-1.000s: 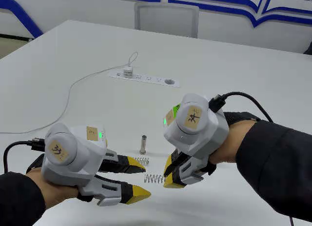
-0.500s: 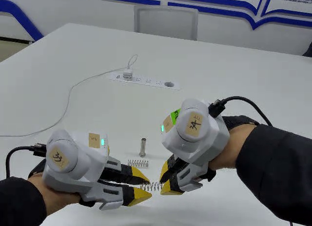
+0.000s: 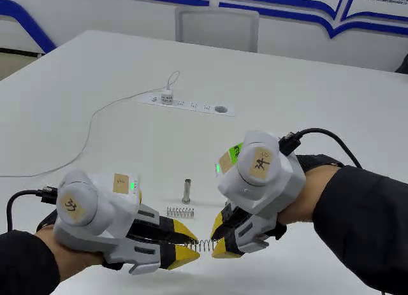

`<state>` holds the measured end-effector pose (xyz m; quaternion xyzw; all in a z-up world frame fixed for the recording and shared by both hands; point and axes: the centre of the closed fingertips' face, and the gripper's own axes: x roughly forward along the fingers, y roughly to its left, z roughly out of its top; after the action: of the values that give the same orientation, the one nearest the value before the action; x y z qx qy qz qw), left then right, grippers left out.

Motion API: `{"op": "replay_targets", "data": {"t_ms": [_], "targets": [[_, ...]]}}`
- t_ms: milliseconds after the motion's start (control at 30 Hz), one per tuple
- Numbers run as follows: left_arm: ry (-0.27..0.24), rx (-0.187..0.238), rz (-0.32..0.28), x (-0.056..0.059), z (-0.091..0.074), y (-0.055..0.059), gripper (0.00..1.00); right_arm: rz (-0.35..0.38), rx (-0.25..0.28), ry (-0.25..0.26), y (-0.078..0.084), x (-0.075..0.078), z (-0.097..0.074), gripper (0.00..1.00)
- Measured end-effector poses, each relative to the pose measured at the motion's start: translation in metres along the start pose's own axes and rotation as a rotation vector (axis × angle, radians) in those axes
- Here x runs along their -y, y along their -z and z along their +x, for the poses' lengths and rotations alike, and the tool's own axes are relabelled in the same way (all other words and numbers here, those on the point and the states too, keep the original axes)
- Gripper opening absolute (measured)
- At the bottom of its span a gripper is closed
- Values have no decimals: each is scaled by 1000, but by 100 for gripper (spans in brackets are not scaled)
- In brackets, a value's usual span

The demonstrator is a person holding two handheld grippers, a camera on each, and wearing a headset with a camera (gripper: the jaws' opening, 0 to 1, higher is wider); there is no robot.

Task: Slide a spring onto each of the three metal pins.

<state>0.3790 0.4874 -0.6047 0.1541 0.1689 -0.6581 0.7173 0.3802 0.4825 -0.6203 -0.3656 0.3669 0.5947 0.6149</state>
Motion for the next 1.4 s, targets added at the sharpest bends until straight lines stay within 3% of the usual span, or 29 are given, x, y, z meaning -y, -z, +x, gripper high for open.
{"op": "replay_targets", "data": {"t_ms": [367,767,1100,1400], "targets": [[-2,18,-4,-1,-1,-3,10,11,18,4,0,0,-1,12],[-5,1,-10,-2,0,2,10,23,95,11,-27,2,-17,12],[-4,-2,-8,-1,1,3,11,-2,111,1,-41,-2,-18,12],[-2,3,-12,-1,3,3,11,-9,103,-3,-42,-2,-17,12]]}}
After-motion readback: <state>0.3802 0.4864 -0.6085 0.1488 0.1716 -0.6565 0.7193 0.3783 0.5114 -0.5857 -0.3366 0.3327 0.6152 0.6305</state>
